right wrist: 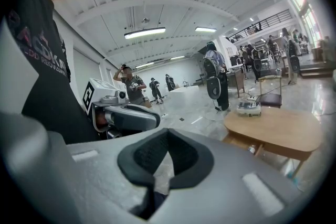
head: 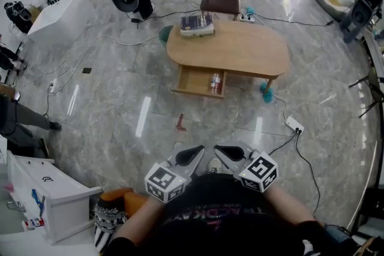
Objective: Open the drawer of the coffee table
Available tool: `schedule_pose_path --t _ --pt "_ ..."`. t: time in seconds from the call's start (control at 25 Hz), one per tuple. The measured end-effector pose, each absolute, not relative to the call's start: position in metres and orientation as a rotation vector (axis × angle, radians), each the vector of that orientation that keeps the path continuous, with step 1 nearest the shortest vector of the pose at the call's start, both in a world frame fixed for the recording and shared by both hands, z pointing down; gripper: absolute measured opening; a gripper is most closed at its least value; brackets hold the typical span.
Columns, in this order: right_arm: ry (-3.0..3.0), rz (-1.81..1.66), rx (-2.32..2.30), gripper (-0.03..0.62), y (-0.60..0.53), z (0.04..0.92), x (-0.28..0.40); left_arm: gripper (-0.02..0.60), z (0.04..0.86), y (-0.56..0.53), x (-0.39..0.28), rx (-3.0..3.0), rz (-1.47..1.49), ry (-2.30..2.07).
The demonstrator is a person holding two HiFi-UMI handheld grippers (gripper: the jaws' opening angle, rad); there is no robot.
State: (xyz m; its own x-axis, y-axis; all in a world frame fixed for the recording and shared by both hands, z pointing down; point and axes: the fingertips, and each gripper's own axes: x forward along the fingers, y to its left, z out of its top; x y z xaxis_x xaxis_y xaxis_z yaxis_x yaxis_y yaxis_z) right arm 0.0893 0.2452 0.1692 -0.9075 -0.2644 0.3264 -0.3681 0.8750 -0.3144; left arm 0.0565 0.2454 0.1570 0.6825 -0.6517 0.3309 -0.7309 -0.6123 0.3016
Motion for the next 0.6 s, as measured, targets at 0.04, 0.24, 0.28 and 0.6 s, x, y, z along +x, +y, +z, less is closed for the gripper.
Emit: schedule_pose_path --t 0.04,0.24,0.28,0.6 --pt "-2.771 0.544 0.477 0.002 0.2449 0.1694 0.0896 0.006 0.1570 0.2448 0.0570 2.484 0.263 -1.075" --pt "-2.771 0.546 0.481 0.002 0.2425 0.1694 0.0899 0.006 0.1573 0.2429 0.0570 2.483 0.267 -1.073" --pt "-2.772 0.547 0.477 0.002 0.2423 0.1692 0.0892 0.006 0.1575 0.2423 0.0566 2.483 0.267 -1.073" --pt "-2.775 0.550 0.471 0.002 0.2396 0.1709 0.0900 0.006 0.1587 0.2392 0.0582 2.483 0.269 -1.076"
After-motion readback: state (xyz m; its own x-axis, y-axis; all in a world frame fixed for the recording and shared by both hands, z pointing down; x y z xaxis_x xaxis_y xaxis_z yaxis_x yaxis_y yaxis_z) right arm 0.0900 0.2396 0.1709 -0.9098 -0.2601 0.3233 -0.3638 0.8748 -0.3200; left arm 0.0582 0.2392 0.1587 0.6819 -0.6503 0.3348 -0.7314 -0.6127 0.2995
